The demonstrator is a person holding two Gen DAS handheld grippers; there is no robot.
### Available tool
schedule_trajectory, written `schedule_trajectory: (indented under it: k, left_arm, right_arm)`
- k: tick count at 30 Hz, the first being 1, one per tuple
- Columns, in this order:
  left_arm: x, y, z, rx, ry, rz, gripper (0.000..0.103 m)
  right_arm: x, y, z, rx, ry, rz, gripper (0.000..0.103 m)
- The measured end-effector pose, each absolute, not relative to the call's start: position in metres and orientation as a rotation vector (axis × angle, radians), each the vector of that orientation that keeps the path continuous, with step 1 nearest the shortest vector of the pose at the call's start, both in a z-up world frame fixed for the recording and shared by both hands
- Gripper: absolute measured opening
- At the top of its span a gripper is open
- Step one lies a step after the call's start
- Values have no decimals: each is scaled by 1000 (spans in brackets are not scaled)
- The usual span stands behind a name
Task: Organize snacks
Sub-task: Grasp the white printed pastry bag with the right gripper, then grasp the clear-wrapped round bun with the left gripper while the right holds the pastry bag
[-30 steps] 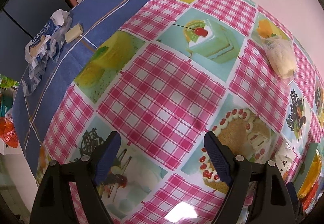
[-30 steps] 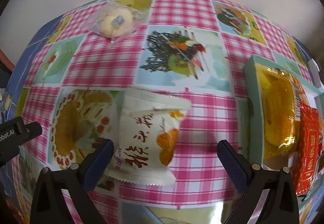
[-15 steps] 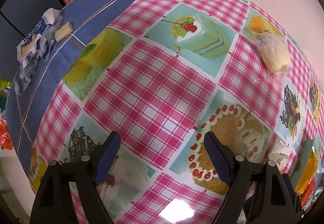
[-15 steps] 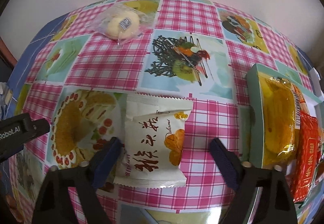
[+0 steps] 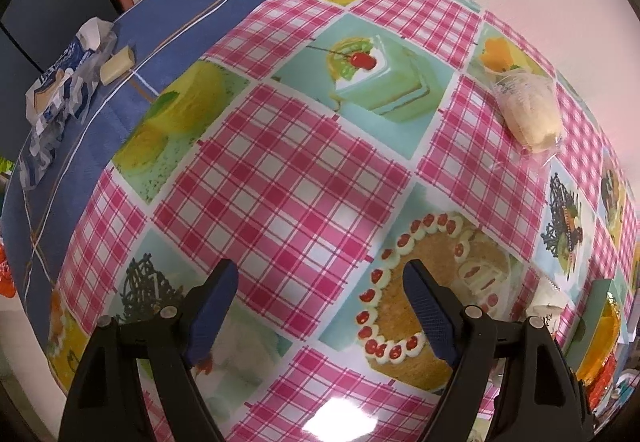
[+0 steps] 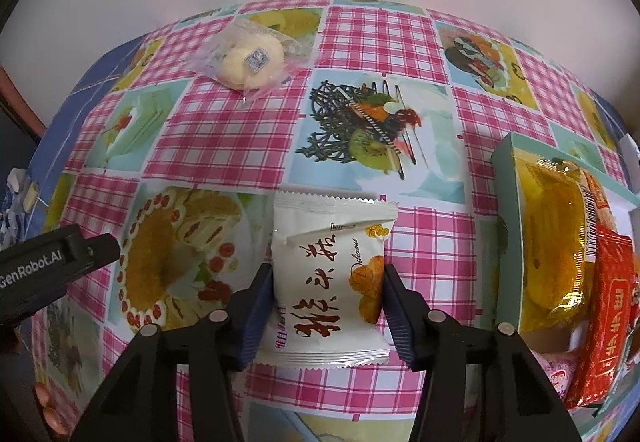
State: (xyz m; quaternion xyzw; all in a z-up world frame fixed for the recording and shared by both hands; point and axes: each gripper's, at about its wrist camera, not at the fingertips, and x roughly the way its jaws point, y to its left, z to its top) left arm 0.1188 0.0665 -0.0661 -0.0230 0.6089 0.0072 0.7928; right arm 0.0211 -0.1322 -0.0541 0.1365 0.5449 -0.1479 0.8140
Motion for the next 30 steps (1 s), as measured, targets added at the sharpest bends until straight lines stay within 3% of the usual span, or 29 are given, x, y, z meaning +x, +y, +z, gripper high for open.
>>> schedule_trajectory:
  k: [17, 30]
  left_arm:
    - [128, -3, -54, 20, 1224, -131, 85]
    - [195, -38, -25, -60, 1213, -322, 85]
  right_arm:
    - [38, -172, -30, 333, 1089, -305, 55]
    - [82, -222, -11, 271, 1058, -300, 55]
